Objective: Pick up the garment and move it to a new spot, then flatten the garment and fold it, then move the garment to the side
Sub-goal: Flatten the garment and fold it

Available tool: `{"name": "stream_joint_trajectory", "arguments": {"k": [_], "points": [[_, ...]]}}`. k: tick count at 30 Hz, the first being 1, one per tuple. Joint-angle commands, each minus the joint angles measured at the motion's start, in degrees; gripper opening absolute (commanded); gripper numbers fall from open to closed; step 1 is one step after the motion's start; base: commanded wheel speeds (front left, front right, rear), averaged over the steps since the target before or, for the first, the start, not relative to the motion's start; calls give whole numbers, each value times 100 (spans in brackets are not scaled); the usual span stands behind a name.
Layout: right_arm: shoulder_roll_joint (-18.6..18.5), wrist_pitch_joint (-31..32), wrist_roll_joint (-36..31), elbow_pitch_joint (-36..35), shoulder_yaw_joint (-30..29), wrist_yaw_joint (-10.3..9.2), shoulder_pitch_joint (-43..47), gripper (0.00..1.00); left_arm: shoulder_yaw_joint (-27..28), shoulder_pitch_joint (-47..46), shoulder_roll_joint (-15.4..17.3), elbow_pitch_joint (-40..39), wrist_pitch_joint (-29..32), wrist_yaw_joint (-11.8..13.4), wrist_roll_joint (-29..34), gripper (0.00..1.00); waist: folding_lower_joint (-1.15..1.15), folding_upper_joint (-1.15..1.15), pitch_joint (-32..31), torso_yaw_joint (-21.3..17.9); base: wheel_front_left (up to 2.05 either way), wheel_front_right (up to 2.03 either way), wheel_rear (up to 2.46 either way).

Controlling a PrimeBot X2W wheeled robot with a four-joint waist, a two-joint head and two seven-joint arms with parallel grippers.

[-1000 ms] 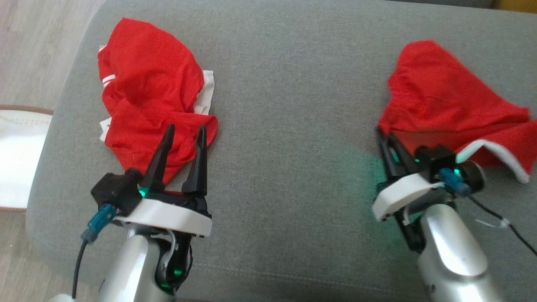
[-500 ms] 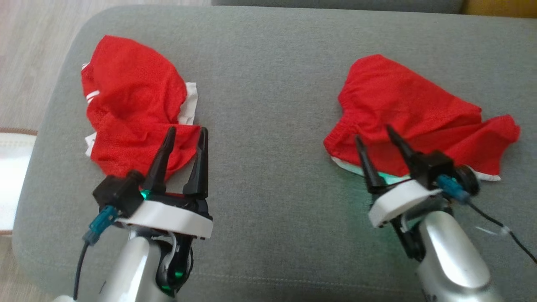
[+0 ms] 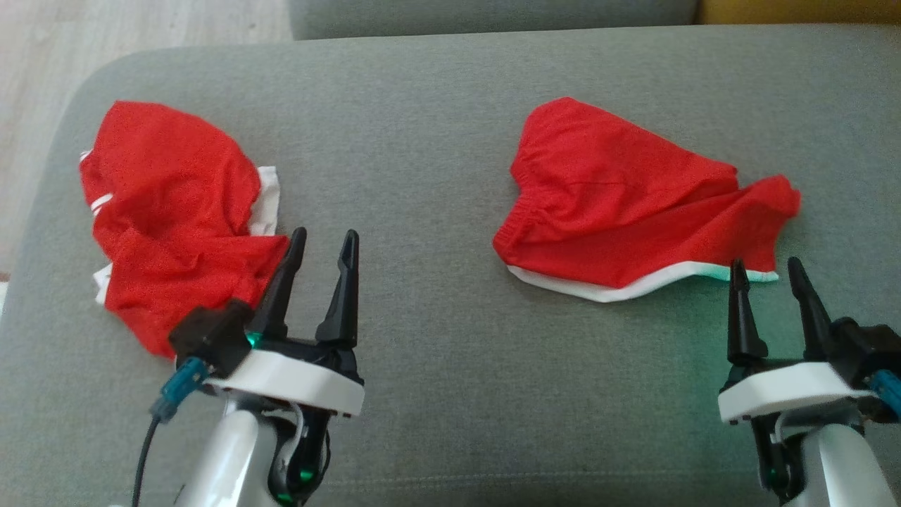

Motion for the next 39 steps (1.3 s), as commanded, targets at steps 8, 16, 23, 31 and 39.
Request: {"name": "stream_joint_trajectory", "arguments": {"k": [8, 16, 23, 31, 39], "points": [[-16, -123, 131, -290, 169, 22, -102, 100, 34, -212, 34, -60, -44, -62, 12, 100, 0, 0, 20, -319, 0, 0, 0], [-16, -126, 122, -315, 150, 22, -150, 100, -417, -586, 78, 617, 3, -260, 312, 100, 0, 0, 198, -525, 0, 0, 0], [-16, -166, 157, -414, 226, 22, -273, 100, -1009, -1399, 239, 1657, 251, -410, 660, 100, 0, 0, 574, -915, 0, 0, 0], [-16, -236, 242, -514, 232, 22, -391, 100, -1467, -2117, 467, 2638, 219, -458, 1026, 100, 0, 0, 925, -1251, 0, 0, 0], [-16, -299, 304, -493, 251, 22, -453, 100, -1549, -2533, 465, 3114, 26, -468, 1052, 100, 0, 0, 1090, -1455, 0, 0, 0]]}}
